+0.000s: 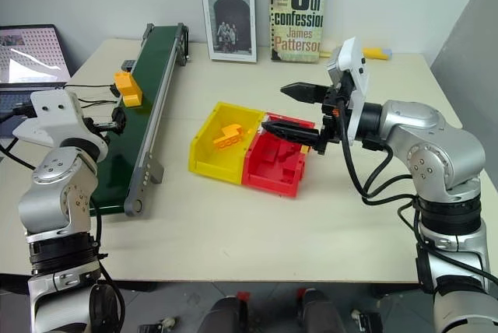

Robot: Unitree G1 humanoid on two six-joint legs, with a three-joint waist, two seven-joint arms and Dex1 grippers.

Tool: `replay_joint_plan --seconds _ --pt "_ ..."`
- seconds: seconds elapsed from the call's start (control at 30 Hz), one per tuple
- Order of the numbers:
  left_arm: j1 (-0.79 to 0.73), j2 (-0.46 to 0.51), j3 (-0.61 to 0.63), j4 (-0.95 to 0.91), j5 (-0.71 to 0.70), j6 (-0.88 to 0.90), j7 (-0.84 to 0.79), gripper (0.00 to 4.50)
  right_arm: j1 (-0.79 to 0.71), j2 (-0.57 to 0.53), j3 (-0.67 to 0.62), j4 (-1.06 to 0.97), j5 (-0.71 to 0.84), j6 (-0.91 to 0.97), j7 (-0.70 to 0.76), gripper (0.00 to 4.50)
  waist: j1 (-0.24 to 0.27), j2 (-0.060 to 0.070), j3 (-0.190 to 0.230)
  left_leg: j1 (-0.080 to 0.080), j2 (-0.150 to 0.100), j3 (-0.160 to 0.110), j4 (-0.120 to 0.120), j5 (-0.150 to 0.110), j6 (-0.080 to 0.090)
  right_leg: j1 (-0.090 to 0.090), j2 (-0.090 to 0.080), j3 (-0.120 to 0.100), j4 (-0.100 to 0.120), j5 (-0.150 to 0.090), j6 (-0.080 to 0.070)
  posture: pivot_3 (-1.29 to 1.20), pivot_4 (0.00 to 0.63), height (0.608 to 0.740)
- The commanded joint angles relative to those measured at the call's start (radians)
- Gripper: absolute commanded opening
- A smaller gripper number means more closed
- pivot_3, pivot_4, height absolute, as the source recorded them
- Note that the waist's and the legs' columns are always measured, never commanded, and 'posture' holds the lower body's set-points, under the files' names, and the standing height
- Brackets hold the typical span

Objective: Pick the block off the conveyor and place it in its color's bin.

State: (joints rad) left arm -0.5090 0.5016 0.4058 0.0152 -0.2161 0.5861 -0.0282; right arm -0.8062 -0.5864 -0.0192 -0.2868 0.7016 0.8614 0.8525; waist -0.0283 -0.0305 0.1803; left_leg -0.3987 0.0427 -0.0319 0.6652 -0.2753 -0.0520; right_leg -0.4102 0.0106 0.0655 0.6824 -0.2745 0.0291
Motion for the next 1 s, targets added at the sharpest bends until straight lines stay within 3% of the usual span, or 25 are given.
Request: replay_joint_plan --seconds 0.03,0.47,0.67,0.83,0.97,1.0 --pt "-0.024 -0.002 0.005 0.001 0.008 -0.023 0.013 4.45 -0.006 -0.019 -0.016 -0.044 0.024 0.003 0.008 4.5 0.0 0.0 0.0 0.0 0.0 0.0 0.0 0.0 0.0 0.0 0.0 0.0 0.0 0.0 0.0 0.0 0.15 0.74" --pt "-0.035 -0.026 -0.008 0.033 0.0 -0.03 0.004 4.45 0.006 -0.046 -0.026 -0.076 0.051 0.033 -0.01 4.5 0.0 0.0 0.0 0.0 0.0 0.0 0.0 0.0 0.0 0.0 0.0 0.0 0.0 0.0 0.0 0.0 0.15 0.74" --pt "-0.02 -0.047 0.005 -0.009 -0.013 0.002 0.018 3.51 0.01 -0.049 -0.03 -0.079 0.056 0.045 -0.018 4.5 0.0 0.0 0.0 0.0 0.0 0.0 0.0 0.0 0.0 0.0 0.0 0.0 0.0 0.0 0.0 0.0 0.15 0.74" --pt "-0.009 -0.051 0.014 -0.072 -0.026 0.056 0.032 2.45 0.014 -0.044 -0.031 -0.078 0.056 0.044 -0.03 4.5 0.0 0.0 0.0 0.0 0.0 0.0 0.0 0.0 0.0 0.0 0.0 0.0 0.0 0.0 0.0 0.0 0.15 0.74" --pt "-0.031 -0.021 -0.004 -0.124 -0.053 0.106 -0.016 1.57 0.029 -0.06 -0.017 -0.091 0.031 0.038 -0.039 4.5 0.0 0.0 0.0 0.0 0.0 -0.001 0.0 0.0 0.0 0.0 0.0 0.0 0.0 0.0 0.0 0.0 0.15 0.74" --pt "-0.042 -0.006 -0.016 -0.128 -0.061 0.108 -0.044 1.53 0.037 -0.074 -0.005 -0.098 0.01 0.026 -0.037 4.5 0.0 0.0 0.0 0.0 0.0 0.0 0.0 0.0 0.0 0.0 0.0 0.0 0.0 0.0 0.0 0.0 0.15 0.74"
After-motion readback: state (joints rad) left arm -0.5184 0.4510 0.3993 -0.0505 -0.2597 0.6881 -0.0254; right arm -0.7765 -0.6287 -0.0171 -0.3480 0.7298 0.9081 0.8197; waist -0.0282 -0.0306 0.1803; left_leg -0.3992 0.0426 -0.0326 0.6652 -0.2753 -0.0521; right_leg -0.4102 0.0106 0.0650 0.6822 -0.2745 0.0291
